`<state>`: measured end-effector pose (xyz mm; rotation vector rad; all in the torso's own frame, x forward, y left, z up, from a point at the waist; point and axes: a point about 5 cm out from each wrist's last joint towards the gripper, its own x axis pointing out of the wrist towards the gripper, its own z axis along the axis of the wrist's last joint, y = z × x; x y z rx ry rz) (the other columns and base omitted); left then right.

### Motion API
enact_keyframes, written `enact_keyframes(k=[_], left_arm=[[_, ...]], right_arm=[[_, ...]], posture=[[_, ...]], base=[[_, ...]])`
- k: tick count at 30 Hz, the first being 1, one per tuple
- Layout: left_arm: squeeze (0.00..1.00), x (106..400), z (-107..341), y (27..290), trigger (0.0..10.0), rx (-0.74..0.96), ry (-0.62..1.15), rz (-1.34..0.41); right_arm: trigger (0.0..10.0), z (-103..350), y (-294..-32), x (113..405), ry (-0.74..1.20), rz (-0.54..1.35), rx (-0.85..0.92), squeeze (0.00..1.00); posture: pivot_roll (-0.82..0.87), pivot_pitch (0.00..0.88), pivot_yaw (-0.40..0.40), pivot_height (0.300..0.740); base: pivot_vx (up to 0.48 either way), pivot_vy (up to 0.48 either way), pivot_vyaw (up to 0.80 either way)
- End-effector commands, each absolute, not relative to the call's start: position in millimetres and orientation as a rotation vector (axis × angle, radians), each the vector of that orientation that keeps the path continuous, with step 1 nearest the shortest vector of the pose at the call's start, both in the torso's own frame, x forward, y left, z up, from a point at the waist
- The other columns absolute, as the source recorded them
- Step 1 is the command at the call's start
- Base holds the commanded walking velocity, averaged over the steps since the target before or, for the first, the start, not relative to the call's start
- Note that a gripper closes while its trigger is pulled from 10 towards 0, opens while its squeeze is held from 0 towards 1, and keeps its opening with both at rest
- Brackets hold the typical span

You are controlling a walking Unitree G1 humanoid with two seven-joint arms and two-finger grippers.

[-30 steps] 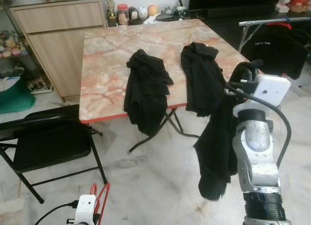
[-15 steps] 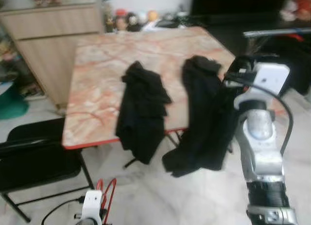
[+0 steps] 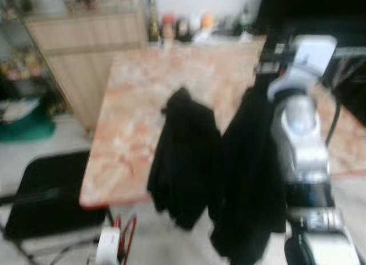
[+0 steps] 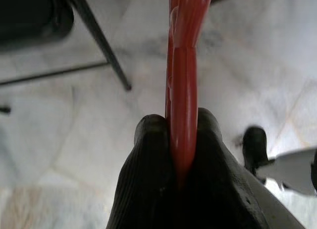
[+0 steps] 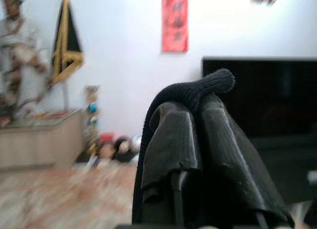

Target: Hang hanger

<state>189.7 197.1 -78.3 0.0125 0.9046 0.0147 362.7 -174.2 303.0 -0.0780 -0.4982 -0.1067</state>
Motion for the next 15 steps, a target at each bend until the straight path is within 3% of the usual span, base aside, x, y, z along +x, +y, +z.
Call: enact_keyframes(k=[1,9,13,15], left_arm=[[0.00,184.2,-79.7,206.5,10.0,0.036,0.926,0.031],[0.00,184.8,-79.7,205.3,10.0,0.042,0.928,0.022],[0.00,183.8,-80.3,203.8,10.0,0.034,0.928,0.012],[0.00,181.9,-81.3,202.7,10.0,0.024,0.932,0.010]], right_arm=[[10.0,327.4,-164.5,364.4,-0.577,-0.087,-0.086,0.00],[10.0,369.7,-179.3,384.3,-0.629,-0.127,-0.132,0.00],[10.0,355.1,-177.5,393.4,-0.554,-0.119,-0.140,0.00],[10.0,323.9,-174.0,395.3,-0.451,-0.118,-0.143,0.00]], posture=[[-0.03,0.000,0.023,0.740],[-0.04,0.000,0.030,0.740],[-0.04,0.000,0.025,0.740],[-0.03,0.000,0.018,0.740]], base=[[0.398,0.000,0.00],[0.399,0.000,0.00],[0.154,0.000,0.00],[0.000,0.000,0.00]])
